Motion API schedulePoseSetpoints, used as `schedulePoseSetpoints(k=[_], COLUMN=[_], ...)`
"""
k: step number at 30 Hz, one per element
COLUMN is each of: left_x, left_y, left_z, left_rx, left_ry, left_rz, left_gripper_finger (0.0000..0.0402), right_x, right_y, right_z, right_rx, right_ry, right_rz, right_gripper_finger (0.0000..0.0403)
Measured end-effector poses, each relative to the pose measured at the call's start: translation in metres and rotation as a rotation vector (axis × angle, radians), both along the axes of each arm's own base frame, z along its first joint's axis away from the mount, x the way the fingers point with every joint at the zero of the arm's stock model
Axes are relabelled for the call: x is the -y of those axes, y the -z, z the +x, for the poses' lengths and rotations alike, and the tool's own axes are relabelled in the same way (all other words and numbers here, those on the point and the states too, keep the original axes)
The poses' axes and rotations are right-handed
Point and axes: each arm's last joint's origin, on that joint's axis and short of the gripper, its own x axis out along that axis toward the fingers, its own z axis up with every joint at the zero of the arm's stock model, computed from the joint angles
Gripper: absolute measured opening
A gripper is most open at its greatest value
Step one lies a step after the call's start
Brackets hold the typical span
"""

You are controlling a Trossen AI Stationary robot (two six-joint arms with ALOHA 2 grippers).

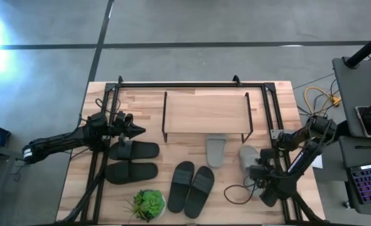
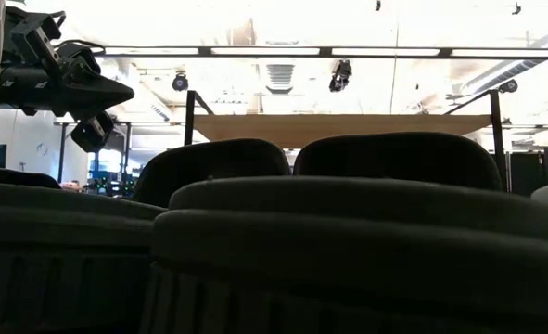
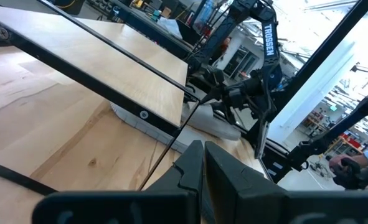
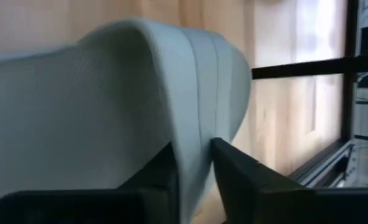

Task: Pick and place slides into the shelf
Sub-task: Put the gray slipper under the shelf

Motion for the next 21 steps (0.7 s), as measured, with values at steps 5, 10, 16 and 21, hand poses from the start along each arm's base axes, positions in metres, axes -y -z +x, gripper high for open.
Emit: schedulePoseSetpoints(k=[5,10,16,21], left_x=[0.0,0.0,0.0,0.0], left_y=[0.0,0.0,0.0,0.0], left_z=[0.0,0.0,0.0,0.0], left_rx=[-0.001,0.0,0.001,0.0], left_ry=[0.0,0.0,0.0,0.0], left_rz=[0.0,0.0,0.0,0.0], left_gripper_finger=[0.0002,0.0002,0.0002,0.0002], right_x=[0.004,-0.006,-0.001,0.014], right_y=[0.0,-0.007,-0.008,-0.006], right_z=[0.01,0.02,0.032,0.047], right_rx=[-0.017,0.037,0.079,0.087], right_ry=[-0.023,-0.079,-0.045,0.026], right_rz=[-0.008,0.035,0.025,0.005], right_gripper_finger=[0.0015,0.0011,0.001,0.001])
